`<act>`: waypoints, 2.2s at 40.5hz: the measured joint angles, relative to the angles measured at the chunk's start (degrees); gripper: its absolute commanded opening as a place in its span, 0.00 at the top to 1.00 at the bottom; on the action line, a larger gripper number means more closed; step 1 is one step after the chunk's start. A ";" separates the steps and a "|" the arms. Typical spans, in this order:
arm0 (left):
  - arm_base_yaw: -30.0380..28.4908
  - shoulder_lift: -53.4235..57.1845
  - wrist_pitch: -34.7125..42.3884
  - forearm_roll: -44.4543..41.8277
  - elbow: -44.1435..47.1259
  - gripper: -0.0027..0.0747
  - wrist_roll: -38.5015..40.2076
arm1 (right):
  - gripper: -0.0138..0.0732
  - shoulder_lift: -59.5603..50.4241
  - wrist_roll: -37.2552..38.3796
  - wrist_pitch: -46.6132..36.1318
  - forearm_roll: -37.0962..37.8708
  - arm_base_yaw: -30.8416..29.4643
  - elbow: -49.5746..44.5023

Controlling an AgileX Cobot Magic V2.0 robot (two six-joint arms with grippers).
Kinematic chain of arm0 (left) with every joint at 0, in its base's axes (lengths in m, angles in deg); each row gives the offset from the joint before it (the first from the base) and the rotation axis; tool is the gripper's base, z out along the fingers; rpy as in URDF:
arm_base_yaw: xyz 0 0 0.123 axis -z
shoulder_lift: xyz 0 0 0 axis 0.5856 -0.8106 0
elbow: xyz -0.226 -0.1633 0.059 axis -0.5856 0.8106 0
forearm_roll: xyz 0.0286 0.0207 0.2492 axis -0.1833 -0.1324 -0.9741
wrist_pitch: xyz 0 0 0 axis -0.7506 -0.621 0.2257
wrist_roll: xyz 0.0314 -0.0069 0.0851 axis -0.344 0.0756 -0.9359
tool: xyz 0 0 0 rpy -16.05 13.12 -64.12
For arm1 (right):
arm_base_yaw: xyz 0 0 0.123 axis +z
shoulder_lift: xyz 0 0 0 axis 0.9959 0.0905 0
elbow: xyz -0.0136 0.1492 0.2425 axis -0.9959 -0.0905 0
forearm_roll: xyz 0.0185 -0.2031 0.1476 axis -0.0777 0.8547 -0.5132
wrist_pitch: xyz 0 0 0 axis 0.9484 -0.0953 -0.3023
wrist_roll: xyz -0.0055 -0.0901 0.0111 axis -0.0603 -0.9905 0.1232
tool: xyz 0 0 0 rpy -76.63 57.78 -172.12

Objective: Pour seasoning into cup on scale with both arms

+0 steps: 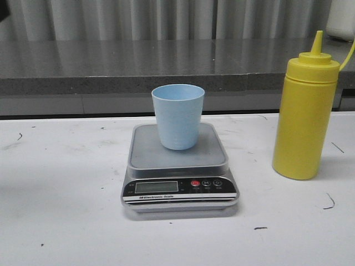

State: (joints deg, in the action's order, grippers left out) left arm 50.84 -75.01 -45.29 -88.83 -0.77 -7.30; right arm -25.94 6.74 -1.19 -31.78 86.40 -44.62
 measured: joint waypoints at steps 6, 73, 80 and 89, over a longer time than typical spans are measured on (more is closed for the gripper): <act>-4.48 11.74 9.38 0.00 12.79 0.99 0.11 | 0.16 0.00 0.00 0.00 0.00 0.00 0.00; -5.31 72.72 44.57 1.98 57.72 0.99 0.21 | 0.16 34.74 0.00 -41.14 -3.93 15.19 -10.53; -5.31 72.72 44.57 1.98 57.72 0.99 0.21 | 0.16 42.93 1.47 -50.67 -4.11 17.49 -15.19; -5.31 72.72 44.57 1.98 57.72 0.99 0.21 | 0.16 53.09 3.94 -59.43 -4.11 18.58 -15.35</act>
State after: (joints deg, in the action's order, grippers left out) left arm 45.53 -2.29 -0.73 -86.85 56.95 -7.08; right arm 27.14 10.68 -60.62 -35.89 104.98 -59.97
